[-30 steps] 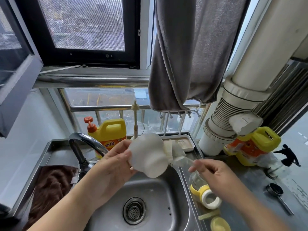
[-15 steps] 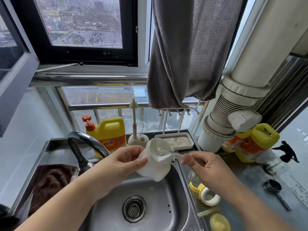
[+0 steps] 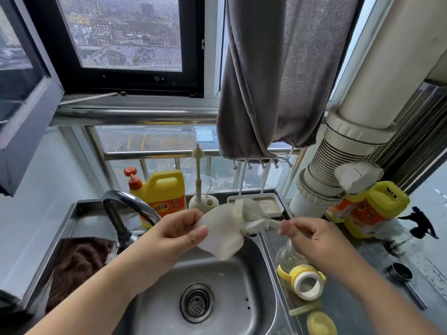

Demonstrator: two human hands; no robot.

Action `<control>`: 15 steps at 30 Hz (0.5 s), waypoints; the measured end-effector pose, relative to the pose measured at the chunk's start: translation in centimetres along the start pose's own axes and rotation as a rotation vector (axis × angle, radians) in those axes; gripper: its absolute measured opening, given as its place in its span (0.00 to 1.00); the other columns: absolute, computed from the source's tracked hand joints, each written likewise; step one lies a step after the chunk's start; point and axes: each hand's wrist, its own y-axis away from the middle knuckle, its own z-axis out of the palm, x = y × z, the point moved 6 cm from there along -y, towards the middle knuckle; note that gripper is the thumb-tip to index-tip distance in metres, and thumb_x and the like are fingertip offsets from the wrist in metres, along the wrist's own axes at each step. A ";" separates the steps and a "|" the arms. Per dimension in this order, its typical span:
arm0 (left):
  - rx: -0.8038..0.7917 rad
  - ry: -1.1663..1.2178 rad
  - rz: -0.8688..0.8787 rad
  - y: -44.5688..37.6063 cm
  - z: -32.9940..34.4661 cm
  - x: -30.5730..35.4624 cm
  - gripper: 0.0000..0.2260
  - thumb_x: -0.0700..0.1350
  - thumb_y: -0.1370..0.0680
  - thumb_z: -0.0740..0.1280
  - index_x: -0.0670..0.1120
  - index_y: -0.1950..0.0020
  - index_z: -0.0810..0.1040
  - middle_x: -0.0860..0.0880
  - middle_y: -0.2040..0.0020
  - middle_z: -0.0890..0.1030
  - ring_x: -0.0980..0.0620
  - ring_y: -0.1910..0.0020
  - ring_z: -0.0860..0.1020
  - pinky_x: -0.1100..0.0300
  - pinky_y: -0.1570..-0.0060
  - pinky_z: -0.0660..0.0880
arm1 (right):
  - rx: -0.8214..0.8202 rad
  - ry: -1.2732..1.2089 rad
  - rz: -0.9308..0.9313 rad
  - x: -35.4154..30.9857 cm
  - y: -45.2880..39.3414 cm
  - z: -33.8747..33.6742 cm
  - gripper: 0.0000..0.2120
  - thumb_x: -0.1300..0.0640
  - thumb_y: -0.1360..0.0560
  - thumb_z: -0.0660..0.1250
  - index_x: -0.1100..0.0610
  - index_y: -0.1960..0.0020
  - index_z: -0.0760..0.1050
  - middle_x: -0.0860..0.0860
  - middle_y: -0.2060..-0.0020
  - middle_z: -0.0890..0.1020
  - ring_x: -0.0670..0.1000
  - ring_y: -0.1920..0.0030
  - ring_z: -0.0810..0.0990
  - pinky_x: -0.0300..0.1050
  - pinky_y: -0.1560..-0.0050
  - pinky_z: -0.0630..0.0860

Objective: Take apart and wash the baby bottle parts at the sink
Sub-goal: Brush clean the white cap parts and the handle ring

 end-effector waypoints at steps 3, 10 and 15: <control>-0.050 0.022 -0.014 0.1 0.7 -0.3 0.20 0.59 0.33 0.73 0.45 0.51 0.81 0.48 0.55 0.80 0.51 0.54 0.77 0.63 0.51 0.71 | -0.054 0.036 -0.068 -1.2 0.6 1.5 0.21 0.36 0.30 0.59 0.51 0.59 0.82 0.43 0.79 0.70 0.42 0.76 0.67 0.34 0.71 0.62; -0.033 0.175 0.041 0.6 0.3 0.9 0.16 0.58 0.33 0.75 0.47 0.58 0.80 0.50 0.62 0.77 0.56 0.61 0.74 0.68 0.59 0.72 | 0.011 -0.071 -0.014 0.0 0.5 0.4 0.28 0.27 0.34 0.58 0.51 0.60 0.81 0.44 0.81 0.65 0.42 0.79 0.61 0.36 0.72 0.59; -0.030 0.126 0.035 0.5 0.7 0.1 0.21 0.60 0.33 0.75 0.43 0.54 0.80 0.46 0.57 0.77 0.51 0.55 0.74 0.65 0.53 0.71 | -0.076 -0.038 -0.082 -1.9 1.0 1.7 0.27 0.28 0.31 0.58 0.50 0.59 0.82 0.41 0.80 0.69 0.41 0.78 0.66 0.31 0.74 0.60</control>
